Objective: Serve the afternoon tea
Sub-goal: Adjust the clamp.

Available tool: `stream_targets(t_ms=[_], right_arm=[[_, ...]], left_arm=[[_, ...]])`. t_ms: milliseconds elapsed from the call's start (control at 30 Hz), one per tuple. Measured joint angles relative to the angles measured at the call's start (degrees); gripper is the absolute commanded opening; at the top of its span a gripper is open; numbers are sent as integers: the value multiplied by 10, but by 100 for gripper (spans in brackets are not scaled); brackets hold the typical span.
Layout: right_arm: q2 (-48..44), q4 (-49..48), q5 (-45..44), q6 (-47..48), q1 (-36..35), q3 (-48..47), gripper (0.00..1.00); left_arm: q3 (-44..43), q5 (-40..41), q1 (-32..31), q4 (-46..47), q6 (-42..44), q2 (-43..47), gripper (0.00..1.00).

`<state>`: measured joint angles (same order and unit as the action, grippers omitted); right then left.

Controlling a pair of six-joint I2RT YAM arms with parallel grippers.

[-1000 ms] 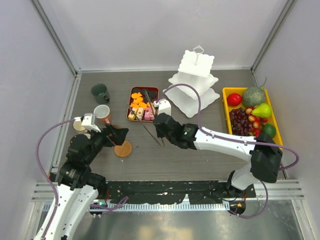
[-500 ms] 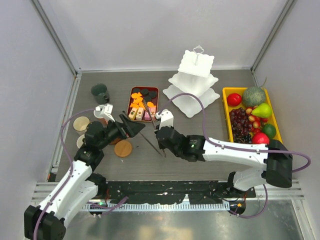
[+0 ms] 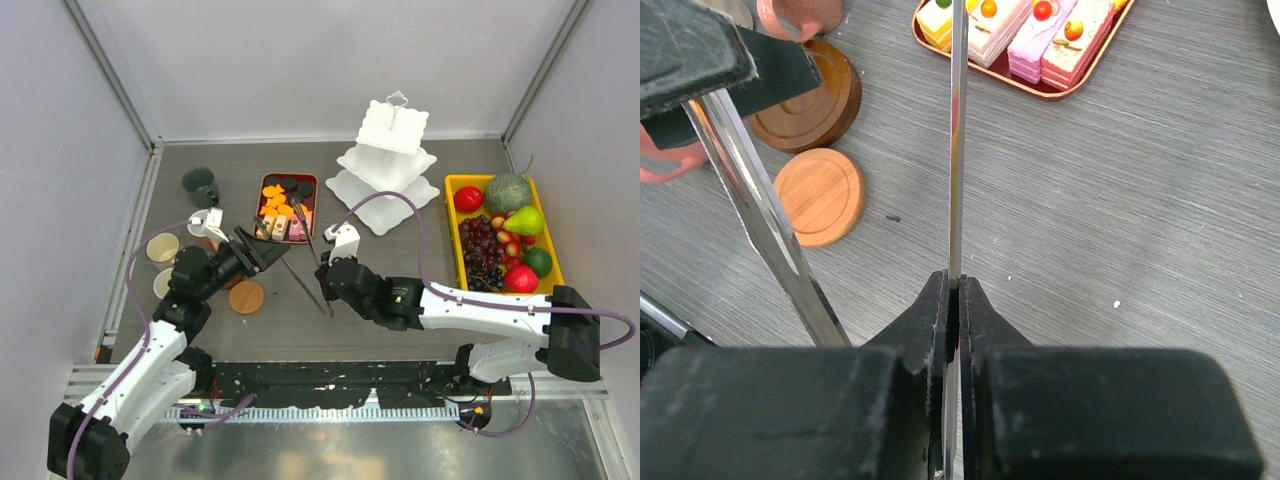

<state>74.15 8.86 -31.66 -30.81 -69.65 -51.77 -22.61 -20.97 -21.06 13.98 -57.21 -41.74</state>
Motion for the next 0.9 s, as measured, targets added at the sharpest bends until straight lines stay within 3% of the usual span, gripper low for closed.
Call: stream_targets(t_ms=[200, 400, 467, 533, 600, 733, 800, 900], right_arm=[[-3, -13, 3, -6, 0, 5, 5], [-3, -22, 9, -11, 0, 10, 5], [-5, -31, 12, -11, 0, 15, 12], [-10, -41, 13, -12, 0, 23, 21], [-22, -52, 17, -12, 0, 36, 35], [-59, -67, 22, -8, 0, 54, 76], [-83, -80, 25, 1, 0, 62, 92], [-118, -98, 32, 21, -3, 75, 96]], left_arm=[[0, 0, -16, 28, -18, -5, 50], [0, 0, -33, 40, -36, -8, 15], [1, 2, -34, 41, -36, -8, 6], [4, 4, -34, 42, -40, -5, 0], [7, 9, -35, 41, -43, 2, 0], [12, 24, -36, 38, -45, 13, 0], [14, 31, -36, 37, -46, 18, 0], [15, 37, -36, 33, -50, 19, 0]])
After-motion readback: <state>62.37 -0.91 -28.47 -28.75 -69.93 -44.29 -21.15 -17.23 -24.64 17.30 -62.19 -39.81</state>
